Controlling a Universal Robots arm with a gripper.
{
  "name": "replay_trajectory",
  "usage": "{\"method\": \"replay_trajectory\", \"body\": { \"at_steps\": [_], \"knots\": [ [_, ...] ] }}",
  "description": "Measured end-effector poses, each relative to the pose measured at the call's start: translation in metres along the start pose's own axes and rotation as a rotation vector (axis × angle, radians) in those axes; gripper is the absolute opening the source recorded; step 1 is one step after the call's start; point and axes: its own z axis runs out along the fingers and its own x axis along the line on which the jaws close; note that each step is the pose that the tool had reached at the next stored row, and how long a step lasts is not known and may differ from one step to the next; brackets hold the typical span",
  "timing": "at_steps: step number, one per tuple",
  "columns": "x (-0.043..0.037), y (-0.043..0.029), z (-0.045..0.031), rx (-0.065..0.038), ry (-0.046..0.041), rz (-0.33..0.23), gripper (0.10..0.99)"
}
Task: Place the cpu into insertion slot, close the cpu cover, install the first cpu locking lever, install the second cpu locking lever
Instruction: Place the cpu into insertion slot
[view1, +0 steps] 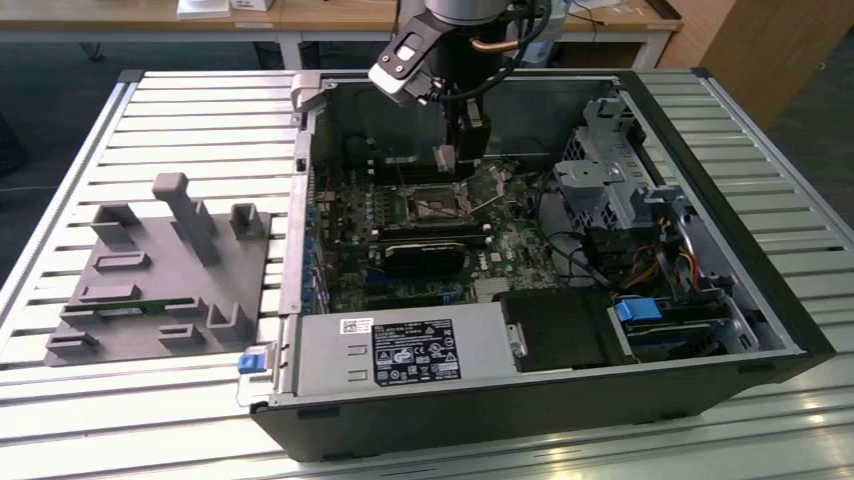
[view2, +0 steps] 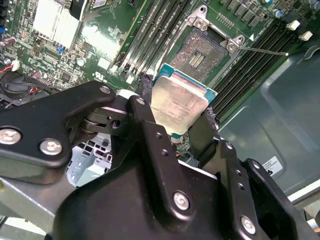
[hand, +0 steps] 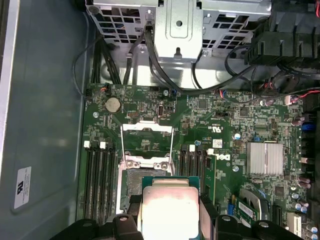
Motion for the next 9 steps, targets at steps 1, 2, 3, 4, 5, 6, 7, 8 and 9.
{"method": "replay_trajectory", "body": {
  "at_steps": [1,2,3,4,5,6,7,8,9],
  "knots": [
    [0.0,-0.0001,0.0007,0.0,-0.0004,0.0,0.537],
    [0.0001,-0.0001,0.0014,0.0,-0.0009,0.0,0.537],
    [0.0001,-0.0002,0.0021,0.0,-0.0013,0.0,0.537],
    [0.0001,-0.0002,0.0029,0.001,-0.0017,0.0,0.537],
    [0.0001,-0.0003,0.0036,0.001,-0.0021,0.0,0.537],
    [0.0002,-0.0004,0.0043,0.001,-0.0024,0.0,0.537],
    [0.0002,-0.0004,0.005,0.001,-0.0027,0.0,0.537],
    [0.0002,-0.0005,0.0057,0.001,-0.0031,0.0,0.537],
    [0.0003,-0.0005,0.0065,0.001,-0.0035,0.0,0.537]
  ]
}}
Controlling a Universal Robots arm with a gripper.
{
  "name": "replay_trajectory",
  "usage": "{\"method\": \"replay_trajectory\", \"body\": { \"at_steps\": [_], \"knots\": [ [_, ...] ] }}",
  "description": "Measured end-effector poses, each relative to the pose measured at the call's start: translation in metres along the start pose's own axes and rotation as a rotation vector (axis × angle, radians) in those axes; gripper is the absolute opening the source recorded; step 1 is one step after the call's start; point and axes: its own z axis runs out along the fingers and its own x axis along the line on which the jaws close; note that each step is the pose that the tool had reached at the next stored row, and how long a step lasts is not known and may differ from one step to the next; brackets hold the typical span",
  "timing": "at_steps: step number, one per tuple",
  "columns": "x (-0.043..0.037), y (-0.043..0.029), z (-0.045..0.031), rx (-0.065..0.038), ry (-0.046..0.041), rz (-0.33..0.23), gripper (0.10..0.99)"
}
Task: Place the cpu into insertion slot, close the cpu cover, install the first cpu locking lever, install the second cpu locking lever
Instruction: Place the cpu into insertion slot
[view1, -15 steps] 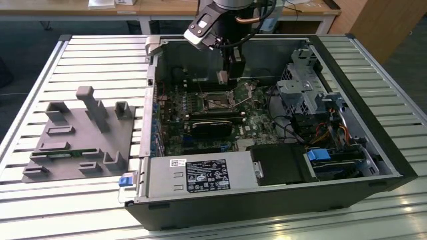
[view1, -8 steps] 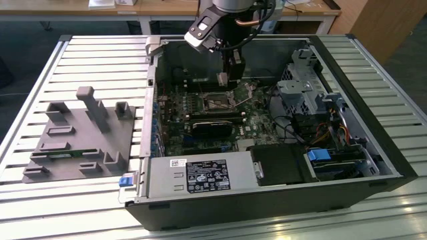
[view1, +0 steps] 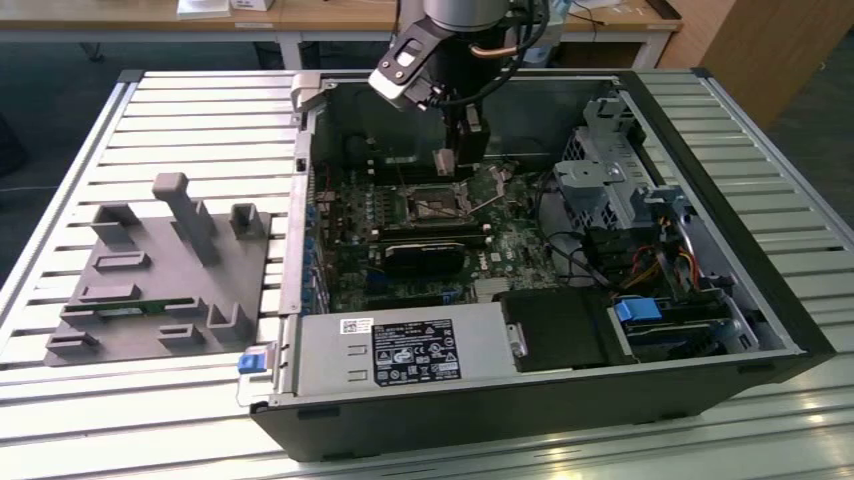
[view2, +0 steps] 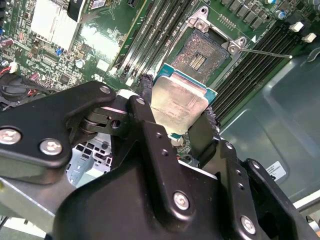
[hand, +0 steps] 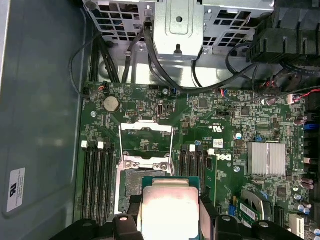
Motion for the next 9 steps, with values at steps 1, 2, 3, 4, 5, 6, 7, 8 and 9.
{"method": "replay_trajectory", "body": {
  "at_steps": [1,2,3,4,5,6,7,8,9],
  "knots": [
    [0.0,0.0,0.0007,0.0,-0.0005,0.0,0.537],
    [0.0001,-0.0001,0.0014,0.0,-0.0009,0.0,0.537],
    [0.0001,-0.0001,0.0022,0.0,-0.0013,0.0,0.537],
    [0.0002,-0.0002,0.0029,0.001,-0.0017,0.0,0.537],
    [0.0002,-0.0003,0.0036,0.001,-0.0022,0.0,0.537],
    [0.0002,-0.0003,0.0044,0.001,-0.0025,0.0,0.537],
    [0.0003,-0.0004,0.0051,0.001,-0.0029,0.0,0.537],
    [0.0003,-0.0004,0.0059,0.001,-0.0033,0.0,0.537],
    [0.0003,-0.0005,0.0066,0.001,-0.0036,0.0,0.537]
  ]
}}
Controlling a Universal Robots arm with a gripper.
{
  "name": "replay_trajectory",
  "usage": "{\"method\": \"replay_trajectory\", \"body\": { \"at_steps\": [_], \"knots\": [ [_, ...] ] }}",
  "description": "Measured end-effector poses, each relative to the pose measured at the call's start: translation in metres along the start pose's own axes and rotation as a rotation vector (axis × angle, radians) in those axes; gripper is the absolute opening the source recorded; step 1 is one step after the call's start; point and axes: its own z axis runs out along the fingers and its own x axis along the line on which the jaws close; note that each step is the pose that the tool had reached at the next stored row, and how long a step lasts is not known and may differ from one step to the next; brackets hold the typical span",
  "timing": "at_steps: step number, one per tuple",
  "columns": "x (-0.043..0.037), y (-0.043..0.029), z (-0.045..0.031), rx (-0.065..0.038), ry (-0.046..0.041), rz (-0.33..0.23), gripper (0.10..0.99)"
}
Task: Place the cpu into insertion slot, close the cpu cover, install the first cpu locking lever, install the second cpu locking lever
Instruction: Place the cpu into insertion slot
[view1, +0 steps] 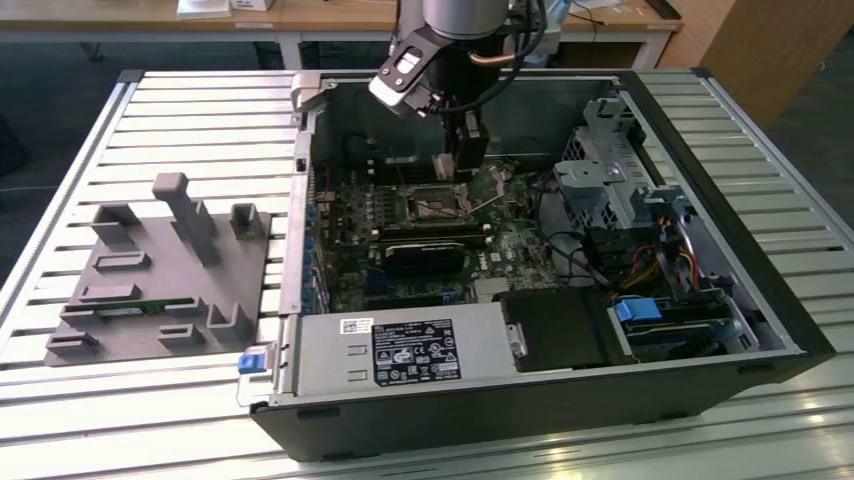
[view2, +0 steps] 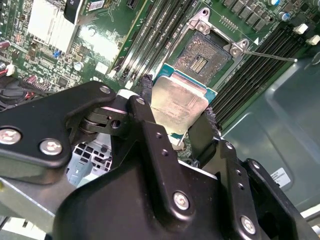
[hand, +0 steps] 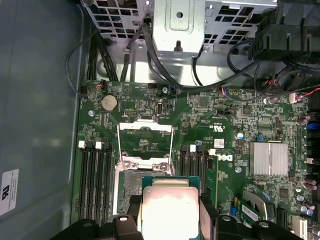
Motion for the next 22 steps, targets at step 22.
{"method": "replay_trajectory", "body": {
  "at_steps": [22],
  "knots": [
    [0.0007,-0.0011,0.0146,0.003,-0.0069,0.0,0.537]
  ]
}}
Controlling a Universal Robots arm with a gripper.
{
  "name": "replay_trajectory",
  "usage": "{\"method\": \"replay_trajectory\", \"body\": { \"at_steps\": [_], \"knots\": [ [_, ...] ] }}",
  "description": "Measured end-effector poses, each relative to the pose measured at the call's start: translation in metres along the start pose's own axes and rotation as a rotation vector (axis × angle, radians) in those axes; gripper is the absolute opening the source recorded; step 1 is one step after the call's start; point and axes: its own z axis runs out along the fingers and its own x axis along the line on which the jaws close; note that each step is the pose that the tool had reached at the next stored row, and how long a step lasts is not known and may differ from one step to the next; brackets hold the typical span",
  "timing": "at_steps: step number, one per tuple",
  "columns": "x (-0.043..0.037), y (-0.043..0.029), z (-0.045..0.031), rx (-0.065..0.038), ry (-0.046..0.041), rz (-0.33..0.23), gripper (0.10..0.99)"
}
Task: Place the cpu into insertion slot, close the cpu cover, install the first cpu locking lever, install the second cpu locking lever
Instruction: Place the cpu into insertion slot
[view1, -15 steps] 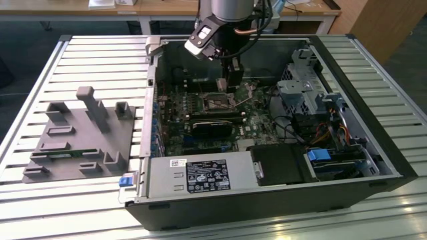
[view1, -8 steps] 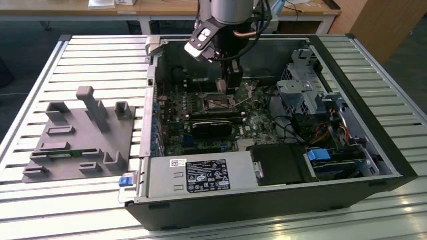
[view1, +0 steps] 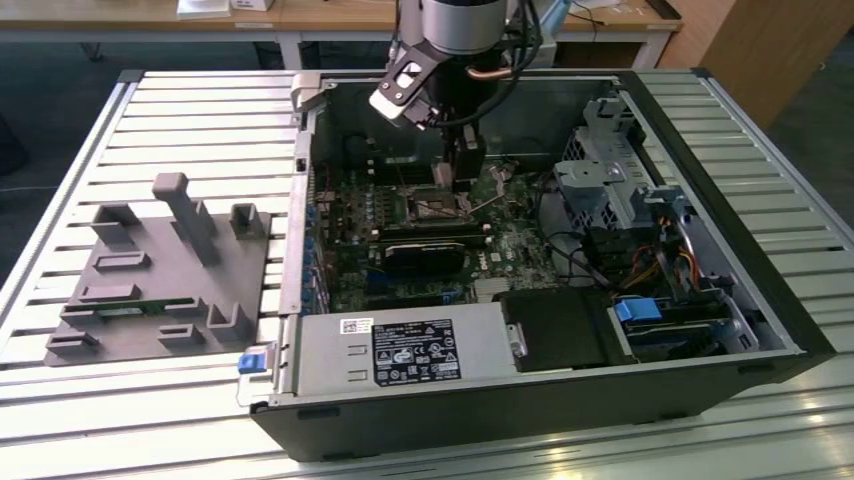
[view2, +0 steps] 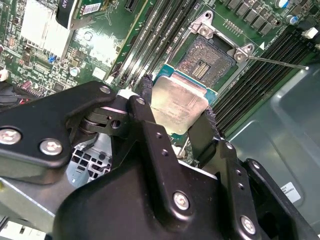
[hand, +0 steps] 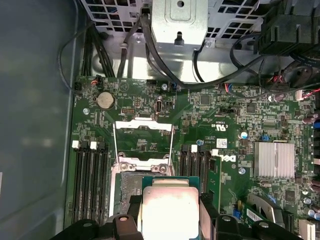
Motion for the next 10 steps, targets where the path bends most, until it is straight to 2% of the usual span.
{"method": "replay_trajectory", "body": {
  "at_steps": [10],
  "knots": [
    [0.0002,-0.0005,0.0072,0.001,-0.002,0.0,0.537]
  ]
}}
